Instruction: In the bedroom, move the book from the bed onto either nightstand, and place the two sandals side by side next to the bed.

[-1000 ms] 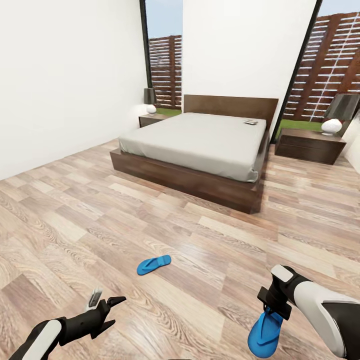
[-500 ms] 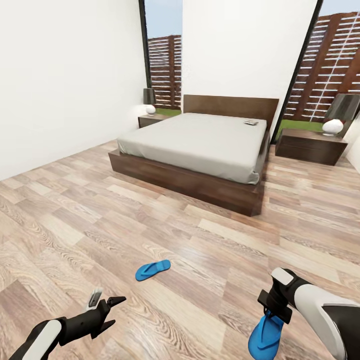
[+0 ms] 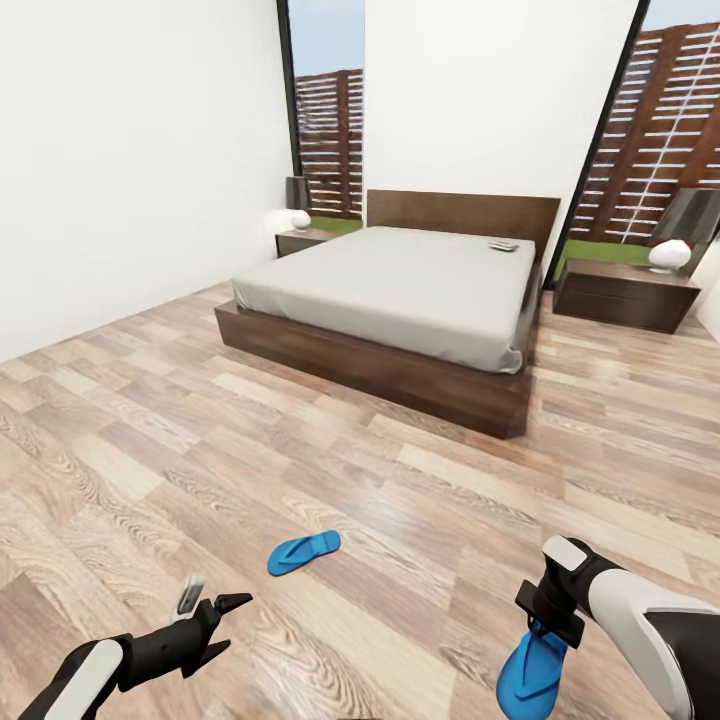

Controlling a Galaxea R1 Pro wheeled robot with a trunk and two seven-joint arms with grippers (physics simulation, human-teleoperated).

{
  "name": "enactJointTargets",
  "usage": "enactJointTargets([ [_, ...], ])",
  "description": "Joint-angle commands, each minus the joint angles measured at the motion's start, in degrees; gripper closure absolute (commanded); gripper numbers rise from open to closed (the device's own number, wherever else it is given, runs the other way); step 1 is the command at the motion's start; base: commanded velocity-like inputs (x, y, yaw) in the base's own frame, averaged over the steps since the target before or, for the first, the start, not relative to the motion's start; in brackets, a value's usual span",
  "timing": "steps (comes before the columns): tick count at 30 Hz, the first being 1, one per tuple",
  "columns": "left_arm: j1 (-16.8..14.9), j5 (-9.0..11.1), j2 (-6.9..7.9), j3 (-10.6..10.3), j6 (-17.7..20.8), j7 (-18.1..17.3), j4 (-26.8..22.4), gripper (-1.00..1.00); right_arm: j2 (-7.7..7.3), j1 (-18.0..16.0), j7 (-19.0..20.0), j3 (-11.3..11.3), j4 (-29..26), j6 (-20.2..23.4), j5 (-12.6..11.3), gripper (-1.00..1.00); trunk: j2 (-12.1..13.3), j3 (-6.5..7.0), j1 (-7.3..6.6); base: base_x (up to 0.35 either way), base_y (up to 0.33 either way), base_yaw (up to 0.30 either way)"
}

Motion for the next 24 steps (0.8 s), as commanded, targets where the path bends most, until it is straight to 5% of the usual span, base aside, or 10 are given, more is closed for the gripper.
enactJointTargets([
  [1,0.0,-0.2,-0.02,0.2,0.3,-0.2,0.0,-1.00,-0.01,0.0,-0.2,0.3,-0.1,0.2,-0.7,1.00,0.0,-0.05,0.00,0.110,0.000,0.000],
  [24,0.0,-0.2,-0.02,0.2,0.2,-0.2,0.0,-1.00,0.02,0.0,-0.2,0.3,-0.1,0.2,-0.7,1.00,0.0,-0.05,0.00,0.110,0.000,0.000],
])
